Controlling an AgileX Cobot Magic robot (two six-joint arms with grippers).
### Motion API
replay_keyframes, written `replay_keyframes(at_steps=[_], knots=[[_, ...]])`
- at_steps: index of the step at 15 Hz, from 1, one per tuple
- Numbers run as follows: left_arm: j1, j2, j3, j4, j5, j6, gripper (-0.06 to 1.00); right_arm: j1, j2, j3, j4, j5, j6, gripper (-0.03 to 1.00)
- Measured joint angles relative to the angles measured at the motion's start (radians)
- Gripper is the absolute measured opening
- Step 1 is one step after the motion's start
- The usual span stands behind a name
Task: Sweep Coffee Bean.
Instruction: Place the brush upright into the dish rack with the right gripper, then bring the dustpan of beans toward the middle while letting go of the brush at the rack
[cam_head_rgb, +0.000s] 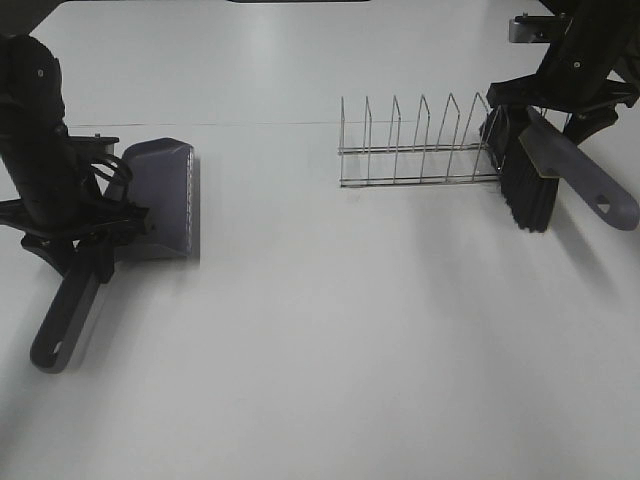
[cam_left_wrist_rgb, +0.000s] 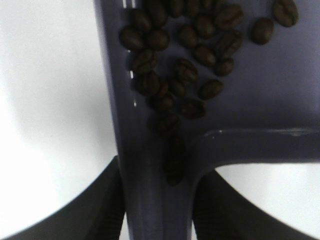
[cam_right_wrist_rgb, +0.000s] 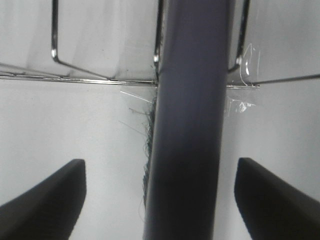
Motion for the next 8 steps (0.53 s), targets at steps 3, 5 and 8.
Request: replay_keyframes(at_steps=[3, 5, 8], knots=[[0.0, 0.0, 0.0, 0.0, 0.0, -0.001, 0.35, 0.0, -0.005, 0.0, 0.001, 0.019, 0.0, 0.78], [0.0, 0.0, 0.0, 0.0, -0.005, -0.011, 0.35, 0.0, -0.037, 0.0, 0.001, 0.049, 0.0, 0.78], [0.0, 0.0, 0.0, -0.008, -0.042, -0.014, 0.35, 0.0, -0.147, 0.0, 0.001, 0.095, 0.0, 0.78]])
